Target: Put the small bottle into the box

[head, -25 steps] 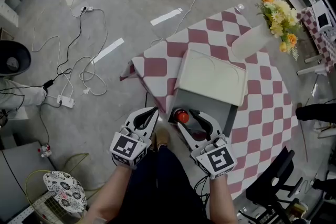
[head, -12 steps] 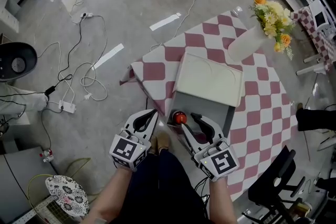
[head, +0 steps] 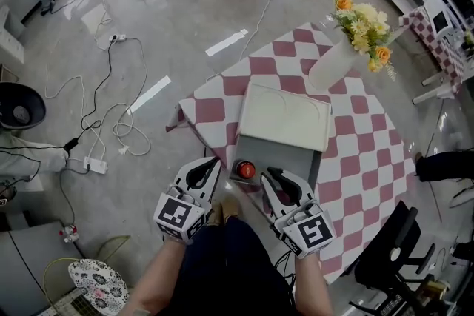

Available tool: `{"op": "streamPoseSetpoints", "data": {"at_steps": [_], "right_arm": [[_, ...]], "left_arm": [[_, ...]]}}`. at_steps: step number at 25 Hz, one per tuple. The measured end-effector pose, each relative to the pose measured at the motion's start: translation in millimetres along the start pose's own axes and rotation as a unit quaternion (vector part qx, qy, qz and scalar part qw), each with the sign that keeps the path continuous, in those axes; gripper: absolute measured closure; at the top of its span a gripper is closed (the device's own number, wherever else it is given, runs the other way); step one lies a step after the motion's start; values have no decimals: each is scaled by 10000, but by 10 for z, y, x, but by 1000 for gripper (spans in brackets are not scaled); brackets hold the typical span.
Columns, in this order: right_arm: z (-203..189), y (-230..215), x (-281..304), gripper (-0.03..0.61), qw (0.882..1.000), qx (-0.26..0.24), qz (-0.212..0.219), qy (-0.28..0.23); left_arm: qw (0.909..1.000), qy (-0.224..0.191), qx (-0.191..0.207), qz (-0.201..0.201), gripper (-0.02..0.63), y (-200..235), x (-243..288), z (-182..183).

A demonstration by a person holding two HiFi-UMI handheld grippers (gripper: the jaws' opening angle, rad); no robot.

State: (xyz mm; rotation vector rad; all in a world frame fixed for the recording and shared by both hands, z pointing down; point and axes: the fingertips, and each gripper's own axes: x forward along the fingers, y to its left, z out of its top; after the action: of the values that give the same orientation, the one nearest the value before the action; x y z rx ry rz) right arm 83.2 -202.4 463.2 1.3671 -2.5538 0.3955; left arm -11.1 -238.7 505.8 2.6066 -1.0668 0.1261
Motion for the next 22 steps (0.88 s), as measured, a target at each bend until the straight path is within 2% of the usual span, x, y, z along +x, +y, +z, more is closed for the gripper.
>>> {"op": "streamPoseSetpoints", "data": {"at_steps": [2, 4, 15, 22], "right_arm": [[29, -37, -56, 512, 10000, 36, -85, -37], [68, -90, -111, 572, 9997, 73, -216, -111], [224, -257, -329, 574, 9964, 558, -496, -401], [398, -342, -464, 574, 9945, 594, -660, -551]], "left_arm": [[10000, -20, 51, -24, 612, -27, 3, 59], [9999, -50, 86, -50, 612, -46, 8, 112], [9993, -179, 294, -169, 612, -150, 36, 370], [9987, -265, 391, -173, 611, -212, 35, 592]]}}
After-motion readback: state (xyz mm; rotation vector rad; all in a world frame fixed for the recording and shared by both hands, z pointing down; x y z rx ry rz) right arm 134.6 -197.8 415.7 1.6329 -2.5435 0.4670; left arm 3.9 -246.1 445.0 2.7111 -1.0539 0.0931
